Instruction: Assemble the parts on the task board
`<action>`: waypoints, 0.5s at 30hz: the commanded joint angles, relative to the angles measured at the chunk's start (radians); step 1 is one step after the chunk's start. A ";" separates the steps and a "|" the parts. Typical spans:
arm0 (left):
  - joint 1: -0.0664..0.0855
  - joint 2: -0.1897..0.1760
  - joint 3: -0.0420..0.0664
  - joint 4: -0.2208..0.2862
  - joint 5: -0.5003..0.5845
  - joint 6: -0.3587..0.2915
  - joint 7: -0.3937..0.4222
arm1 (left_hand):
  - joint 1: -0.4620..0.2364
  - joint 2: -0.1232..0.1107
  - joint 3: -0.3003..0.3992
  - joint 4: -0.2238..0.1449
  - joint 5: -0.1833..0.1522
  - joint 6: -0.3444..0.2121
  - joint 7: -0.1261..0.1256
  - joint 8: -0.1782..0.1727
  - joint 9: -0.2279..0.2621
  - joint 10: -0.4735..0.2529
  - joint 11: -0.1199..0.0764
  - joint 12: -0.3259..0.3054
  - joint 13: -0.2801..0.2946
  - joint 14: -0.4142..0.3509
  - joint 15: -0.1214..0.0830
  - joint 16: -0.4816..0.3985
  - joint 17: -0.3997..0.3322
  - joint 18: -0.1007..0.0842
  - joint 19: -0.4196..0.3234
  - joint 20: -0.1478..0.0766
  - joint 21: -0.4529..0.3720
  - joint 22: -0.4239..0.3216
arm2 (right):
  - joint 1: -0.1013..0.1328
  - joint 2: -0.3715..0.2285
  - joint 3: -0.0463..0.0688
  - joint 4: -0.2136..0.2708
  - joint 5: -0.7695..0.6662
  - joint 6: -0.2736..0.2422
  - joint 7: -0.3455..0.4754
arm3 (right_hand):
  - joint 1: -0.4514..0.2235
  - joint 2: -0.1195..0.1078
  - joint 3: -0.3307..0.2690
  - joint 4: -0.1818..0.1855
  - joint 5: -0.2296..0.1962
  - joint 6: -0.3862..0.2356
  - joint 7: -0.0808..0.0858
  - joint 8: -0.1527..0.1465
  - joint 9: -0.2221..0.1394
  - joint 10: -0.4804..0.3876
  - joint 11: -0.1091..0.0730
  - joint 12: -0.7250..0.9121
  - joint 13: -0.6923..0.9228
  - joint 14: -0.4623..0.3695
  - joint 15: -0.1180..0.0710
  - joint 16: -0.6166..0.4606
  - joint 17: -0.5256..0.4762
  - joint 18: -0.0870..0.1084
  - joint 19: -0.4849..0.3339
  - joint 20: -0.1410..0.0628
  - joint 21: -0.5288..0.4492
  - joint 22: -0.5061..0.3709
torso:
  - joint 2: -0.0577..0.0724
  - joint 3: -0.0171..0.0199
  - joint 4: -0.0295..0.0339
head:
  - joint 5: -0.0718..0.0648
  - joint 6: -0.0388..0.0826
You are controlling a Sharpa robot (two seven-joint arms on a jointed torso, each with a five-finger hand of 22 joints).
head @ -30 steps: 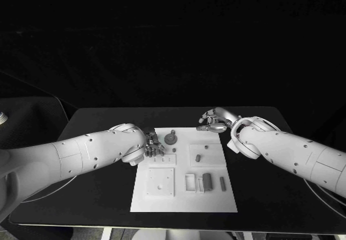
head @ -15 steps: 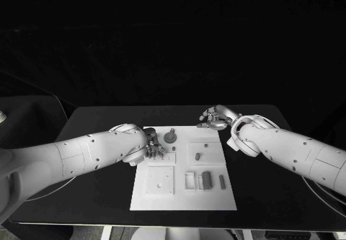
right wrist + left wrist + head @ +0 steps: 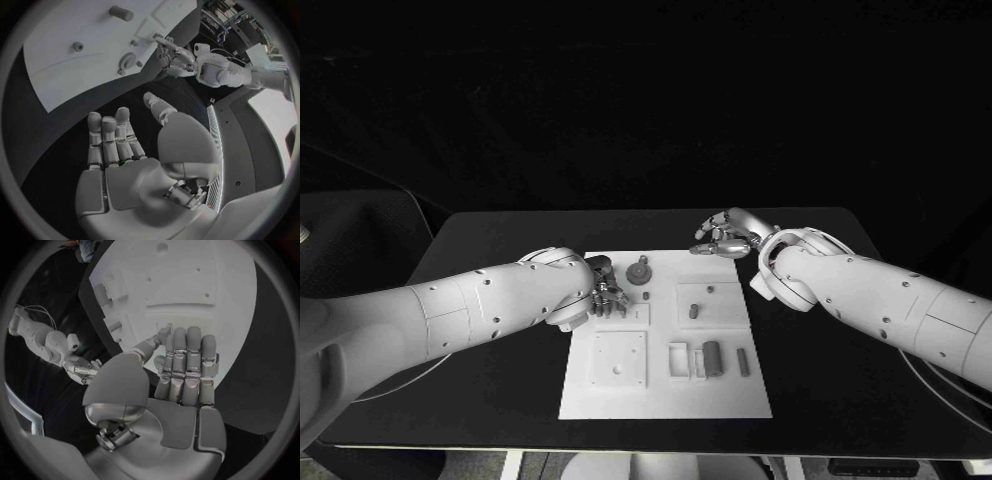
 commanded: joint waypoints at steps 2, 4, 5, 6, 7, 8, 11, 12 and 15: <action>-0.003 0.005 0.000 -0.004 -0.010 0.007 0.001 | 0.057 0.046 0.050 -0.041 0.005 0.012 -0.018 0.003 0.002 0.015 -0.018 0.003 0.001 0.006 0.002 0.007 0.001 0.046 0.006 0.001 0.004 0.001 | 0.000 0.002 0.001 0.002 0.000 0.008 0.006 | -0.003 0.011 -0.004 -0.001 -0.002 -0.007 -0.001 -0.002 -0.001 -0.004 0.002 -0.004 -0.001 -0.006 -0.002 -0.006 -0.001 -0.020 -0.004 -0.001 -0.005 -0.001 | -0.001 -0.0004 0.0006 | -0.002 -0.001; -0.004 0.005 0.000 -0.006 -0.010 0.007 0.002 | 0.057 0.046 0.051 -0.041 0.005 0.012 -0.018 0.003 0.002 0.015 -0.018 0.003 0.001 0.006 0.002 0.007 0.001 0.046 0.006 0.001 0.004 0.001 | 0.000 0.002 0.001 0.003 0.000 0.009 0.006 | -0.003 0.011 -0.004 -0.001 -0.002 -0.006 -0.001 -0.002 -0.001 -0.004 0.002 -0.004 -0.001 -0.006 -0.002 -0.006 -0.001 -0.020 -0.004 -0.001 -0.005 -0.001 | 0.000 -0.0008 0.0013 | -0.003 -0.001; -0.004 0.005 0.000 -0.006 -0.010 0.007 0.002 | 0.057 0.046 0.051 -0.041 0.005 0.012 -0.018 0.003 0.002 0.015 -0.018 0.003 0.001 0.006 0.002 0.007 0.001 0.046 0.006 0.001 0.004 0.001 | 0.000 0.002 0.001 0.003 0.000 0.009 0.006 | -0.003 0.011 -0.004 -0.001 -0.002 -0.006 -0.001 -0.002 -0.001 -0.004 0.002 -0.004 -0.001 -0.006 -0.002 -0.006 -0.001 -0.020 -0.004 -0.001 -0.005 -0.001 | 0.000 -0.0004 0.0012 | -0.003 -0.001; -0.004 0.005 0.000 -0.006 -0.010 0.007 0.002 | 0.057 0.046 0.051 -0.041 0.005 0.012 -0.018 0.003 0.002 0.015 -0.018 0.003 0.001 0.006 0.002 0.007 0.001 0.046 0.006 0.001 0.004 0.001 | 0.000 0.002 0.001 0.003 0.000 0.009 0.006 | -0.003 0.011 -0.004 -0.001 -0.002 -0.006 -0.001 -0.002 -0.001 -0.004 0.002 -0.004 -0.002 -0.006 -0.002 -0.006 -0.001 -0.020 -0.004 -0.001 -0.005 -0.001 | 0.000 -0.0003 0.0014 | -0.003 -0.001; -0.004 0.005 0.000 -0.006 -0.010 0.008 0.002 | 0.057 0.046 0.051 -0.041 0.005 0.012 -0.018 0.003 0.002 0.015 -0.018 0.003 0.001 0.006 0.002 0.007 0.001 0.046 0.006 0.001 0.004 0.001 | 0.000 0.002 0.001 0.004 0.000 0.009 0.006 | -0.003 0.012 -0.004 -0.001 -0.002 -0.006 -0.001 -0.002 -0.001 -0.004 0.002 -0.004 -0.002 -0.006 -0.002 -0.006 -0.001 -0.020 -0.004 -0.001 -0.005 -0.001 | -0.001 -0.0001 0.0013 | -0.004 -0.001; -0.004 0.005 0.000 -0.005 -0.010 0.008 0.002 | 0.057 0.046 0.051 -0.041 0.005 0.012 -0.018 0.003 0.002 0.016 -0.018 0.003 0.001 0.006 0.002 0.007 0.001 0.046 0.006 0.001 0.004 0.001 | 0.000 0.002 0.001 0.004 0.000 0.009 0.006 | -0.003 0.012 -0.004 -0.001 -0.002 -0.006 -0.001 -0.002 -0.001 -0.004 0.002 -0.004 -0.002 -0.006 -0.002 -0.006 -0.001 -0.020 -0.004 -0.001 -0.005 -0.001 | -0.001 0.0000 0.0012 | -0.004 -0.002; -0.004 0.002 0.000 -0.002 -0.010 0.010 0.002 | 0.057 0.046 0.051 -0.041 0.005 0.012 -0.018 0.003 0.002 0.016 -0.018 0.003 0.001 0.006 0.002 0.007 0.002 0.046 0.006 0.001 0.004 0.001 | 0.000 0.002 0.001 0.004 0.000 0.010 0.006 | -0.003 0.012 -0.004 -0.001 -0.002 -0.006 -0.001 -0.002 -0.001 -0.004 0.002 -0.004 -0.002 -0.006 -0.002 -0.006 -0.001 -0.020 -0.004 -0.001 -0.005 -0.001 | -0.001 0.0001 0.0005 | -0.005 -0.002; -0.004 0.003 0.000 -0.002 -0.010 0.010 0.002 | 0.057 0.046 0.051 -0.041 0.005 0.012 -0.018 0.003 0.002 0.016 -0.018 0.003 0.001 0.006 0.002 0.007 0.002 0.046 0.006 0.001 0.004 0.001 | 0.000 0.002 0.001 0.004 0.000 0.010 0.006 | -0.003 0.012 -0.004 -0.001 -0.002 -0.006 -0.001 -0.002 -0.001 -0.004 0.002 -0.004 -0.002 -0.006 -0.002 -0.006 -0.001 -0.020 -0.004 -0.001 -0.005 -0.001 | 0.000 0.0004 0.0002 | -0.006 -0.001; -0.005 0.004 0.000 -0.005 -0.010 0.007 0.003 | 0.057 0.046 0.051 -0.041 0.005 0.012 -0.018 0.003 0.002 0.016 -0.018 0.003 0.001 0.006 0.002 0.007 0.002 0.046 0.006 0.001 0.004 0.001 | 0.000 0.002 0.001 0.005 0.000 0.010 0.005 | -0.003 0.012 -0.005 -0.001 -0.002 -0.006 -0.001 -0.002 -0.001 -0.004 0.002 -0.004 -0.002 -0.006 -0.002 -0.006 -0.001 -0.020 -0.004 -0.001 -0.005 -0.001 | 0.000 0.0000 0.0004 | -0.005 -0.001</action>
